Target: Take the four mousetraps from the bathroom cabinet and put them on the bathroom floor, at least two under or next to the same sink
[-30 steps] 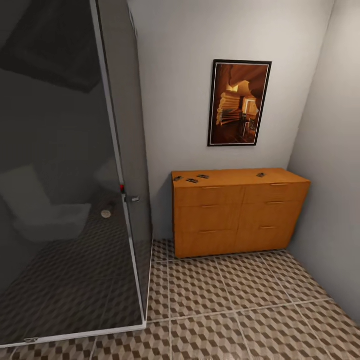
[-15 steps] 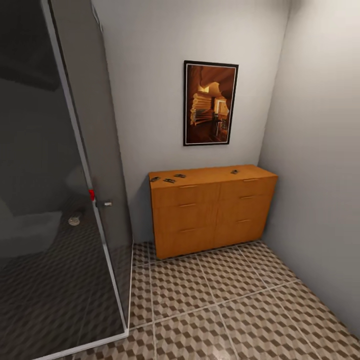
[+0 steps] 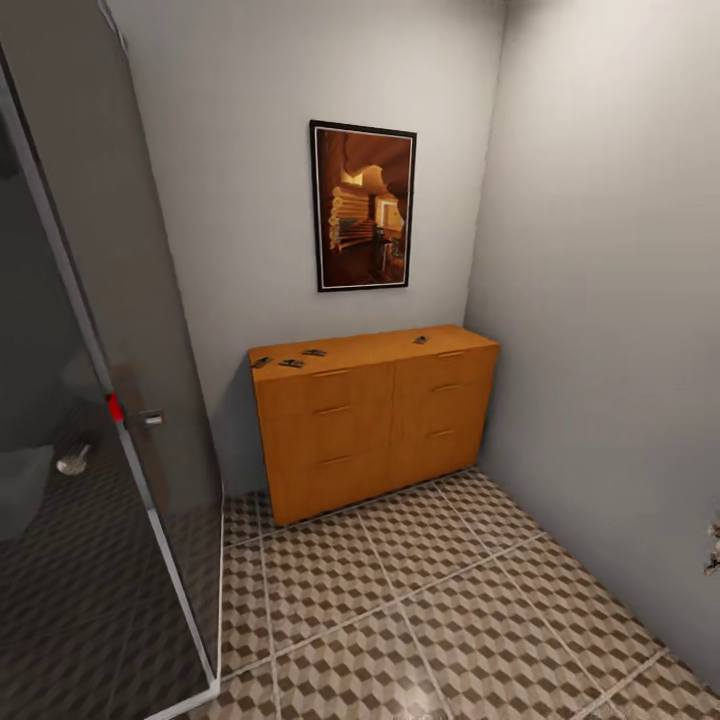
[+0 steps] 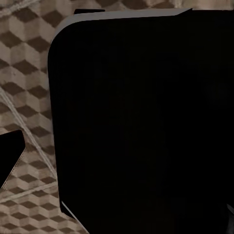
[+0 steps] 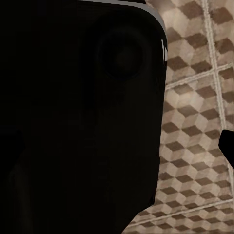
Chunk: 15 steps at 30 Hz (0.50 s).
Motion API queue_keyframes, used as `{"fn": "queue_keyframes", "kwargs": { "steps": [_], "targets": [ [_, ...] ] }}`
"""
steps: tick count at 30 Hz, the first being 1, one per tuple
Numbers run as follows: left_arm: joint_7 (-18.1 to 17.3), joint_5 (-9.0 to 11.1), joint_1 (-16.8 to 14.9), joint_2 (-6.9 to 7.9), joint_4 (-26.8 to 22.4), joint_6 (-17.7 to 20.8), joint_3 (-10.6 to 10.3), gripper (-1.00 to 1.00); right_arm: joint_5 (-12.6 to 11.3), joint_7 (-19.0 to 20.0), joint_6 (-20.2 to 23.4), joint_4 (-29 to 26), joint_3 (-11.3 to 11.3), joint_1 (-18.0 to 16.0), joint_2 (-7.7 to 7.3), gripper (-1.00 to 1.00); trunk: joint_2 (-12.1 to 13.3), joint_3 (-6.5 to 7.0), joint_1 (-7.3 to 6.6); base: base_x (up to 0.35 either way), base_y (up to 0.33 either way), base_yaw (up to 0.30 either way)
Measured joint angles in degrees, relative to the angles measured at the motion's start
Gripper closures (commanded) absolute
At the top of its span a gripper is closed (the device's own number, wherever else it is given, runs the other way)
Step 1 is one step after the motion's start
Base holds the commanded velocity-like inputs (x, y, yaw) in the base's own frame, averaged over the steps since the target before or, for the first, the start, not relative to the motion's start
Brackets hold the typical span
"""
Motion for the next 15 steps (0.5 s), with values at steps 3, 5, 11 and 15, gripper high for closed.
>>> {"fn": "queue_keyframes", "kwargs": {
  "steps": [3,5,11,15],
  "targets": [
    [0.0,0.0,0.0,0.0,0.0,0.0,0.0,-1.0,0.0,0.0,0.0,0.0,0.0,0.0,0.0,-1.0,0.0,0.0,0.0,0.0,0.0,-0.297],
    [0.0,0.0,0.0,0.0,0.0,0.0,0.0,-1.0,0.0,0.0,0.0,0.0,0.0,0.0,0.0,-1.0,0.0,0.0,0.0,0.0,0.0,-0.297],
    [0.0,0.0,0.0,0.0,0.0,0.0,0.0,-1.0,0.0,0.0,0.0,0.0,0.0,0.0,0.0,-1.0,0.0,0.0,0.0,0.006,0.0,-0.226],
    [0.0,0.0,0.0,0.03,0.0,0.0,0.0,-1.0,0.0,0.0,0.0,0.0,0.0,0.0,0.0,-1.0,0.0,0.0,-0.01,0.099,0.0,-0.095]
  ]
}}
